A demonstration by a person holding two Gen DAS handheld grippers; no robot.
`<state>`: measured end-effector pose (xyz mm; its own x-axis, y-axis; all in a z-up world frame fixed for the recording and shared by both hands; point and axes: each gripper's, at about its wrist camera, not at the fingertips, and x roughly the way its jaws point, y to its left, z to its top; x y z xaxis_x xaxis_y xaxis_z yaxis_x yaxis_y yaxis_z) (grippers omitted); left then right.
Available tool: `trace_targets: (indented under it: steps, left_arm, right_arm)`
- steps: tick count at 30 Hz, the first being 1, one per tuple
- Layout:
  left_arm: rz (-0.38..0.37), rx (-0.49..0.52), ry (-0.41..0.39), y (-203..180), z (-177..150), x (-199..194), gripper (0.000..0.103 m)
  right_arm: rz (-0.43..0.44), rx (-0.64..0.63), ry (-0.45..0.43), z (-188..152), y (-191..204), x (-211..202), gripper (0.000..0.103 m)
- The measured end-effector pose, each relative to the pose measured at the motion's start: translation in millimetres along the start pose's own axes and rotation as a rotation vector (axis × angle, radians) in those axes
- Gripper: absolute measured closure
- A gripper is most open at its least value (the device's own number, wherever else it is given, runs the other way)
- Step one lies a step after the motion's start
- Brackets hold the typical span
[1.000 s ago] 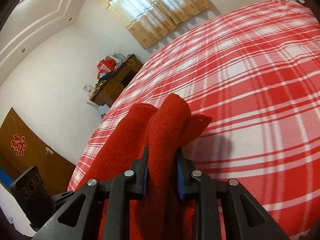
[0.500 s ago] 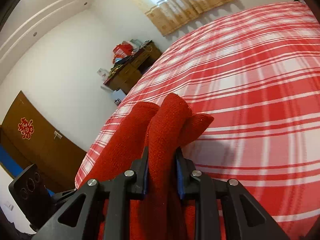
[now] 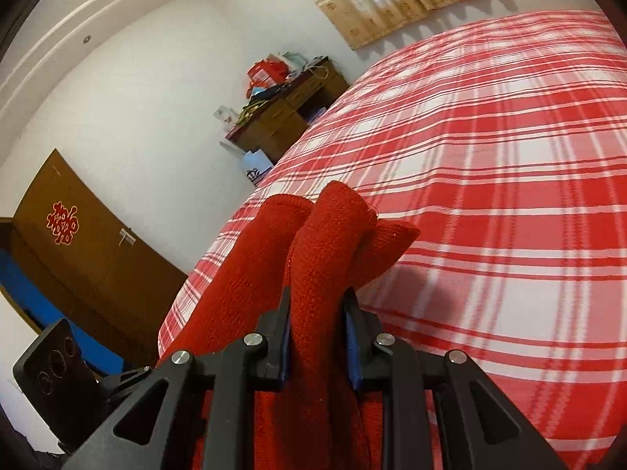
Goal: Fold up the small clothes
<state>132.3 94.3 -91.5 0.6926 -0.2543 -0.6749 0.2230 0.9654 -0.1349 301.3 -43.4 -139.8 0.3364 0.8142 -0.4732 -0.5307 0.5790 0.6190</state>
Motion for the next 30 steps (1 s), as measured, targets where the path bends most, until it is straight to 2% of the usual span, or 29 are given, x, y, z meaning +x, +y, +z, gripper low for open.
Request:
trace_targets:
  steps: [15, 30]
  left_arm:
    - [0.072, -0.037, -0.016, 26.5, -24.3, -20.6, 0.063]
    - [0.079, -0.1, 0.02, 49.3, -53.8, -16.5, 0.063]
  right_arm:
    - [0.051, -0.06, 0.076, -11.5, 39.0, 49.0, 0.08]
    - [0.046, -0.069, 0.102, -12.7, 48.2, 67.1, 0.08]
